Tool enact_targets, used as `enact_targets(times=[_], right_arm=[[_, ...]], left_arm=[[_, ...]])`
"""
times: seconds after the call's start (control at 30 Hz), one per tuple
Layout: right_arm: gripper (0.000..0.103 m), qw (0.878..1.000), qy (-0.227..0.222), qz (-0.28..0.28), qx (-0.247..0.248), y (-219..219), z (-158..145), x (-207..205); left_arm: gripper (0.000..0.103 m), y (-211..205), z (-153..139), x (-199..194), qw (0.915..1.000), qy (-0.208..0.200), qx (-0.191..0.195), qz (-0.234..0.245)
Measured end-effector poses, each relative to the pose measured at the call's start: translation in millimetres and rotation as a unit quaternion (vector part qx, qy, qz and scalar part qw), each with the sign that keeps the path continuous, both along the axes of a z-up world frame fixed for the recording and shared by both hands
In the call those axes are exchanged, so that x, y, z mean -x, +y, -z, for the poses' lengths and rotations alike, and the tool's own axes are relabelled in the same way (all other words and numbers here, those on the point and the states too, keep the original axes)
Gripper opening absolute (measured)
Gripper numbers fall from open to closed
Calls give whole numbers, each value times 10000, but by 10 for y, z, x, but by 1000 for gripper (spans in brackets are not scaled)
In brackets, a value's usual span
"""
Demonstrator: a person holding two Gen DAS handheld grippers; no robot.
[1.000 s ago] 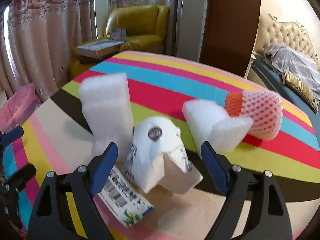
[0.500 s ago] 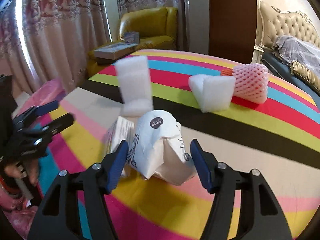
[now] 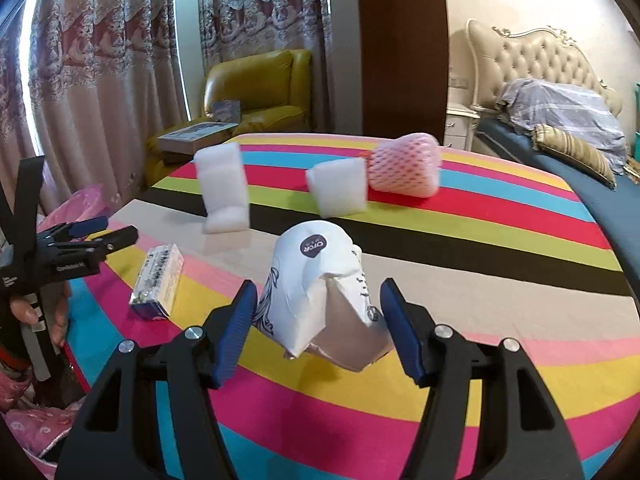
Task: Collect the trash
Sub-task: 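Grasp the white paper cup with the right tool while the left tool grasps the small printed box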
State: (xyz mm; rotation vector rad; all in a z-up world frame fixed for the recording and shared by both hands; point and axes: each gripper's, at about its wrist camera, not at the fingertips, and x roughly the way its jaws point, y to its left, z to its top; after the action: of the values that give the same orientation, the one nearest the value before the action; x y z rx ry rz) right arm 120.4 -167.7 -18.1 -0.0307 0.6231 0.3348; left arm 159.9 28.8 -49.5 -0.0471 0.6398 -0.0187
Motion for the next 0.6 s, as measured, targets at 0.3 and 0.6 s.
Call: enact_targets(times=[0.3, 0.6], right_arm=[[62, 9995, -110, 148, -243, -223, -4, 141], [62, 9992, -168, 102, -357, -287, 5, 270]], left_arm=[[94, -776, 39, 127, 9979, 293, -101, 571], [55, -756, 220, 4, 9968, 760, -202, 110]])
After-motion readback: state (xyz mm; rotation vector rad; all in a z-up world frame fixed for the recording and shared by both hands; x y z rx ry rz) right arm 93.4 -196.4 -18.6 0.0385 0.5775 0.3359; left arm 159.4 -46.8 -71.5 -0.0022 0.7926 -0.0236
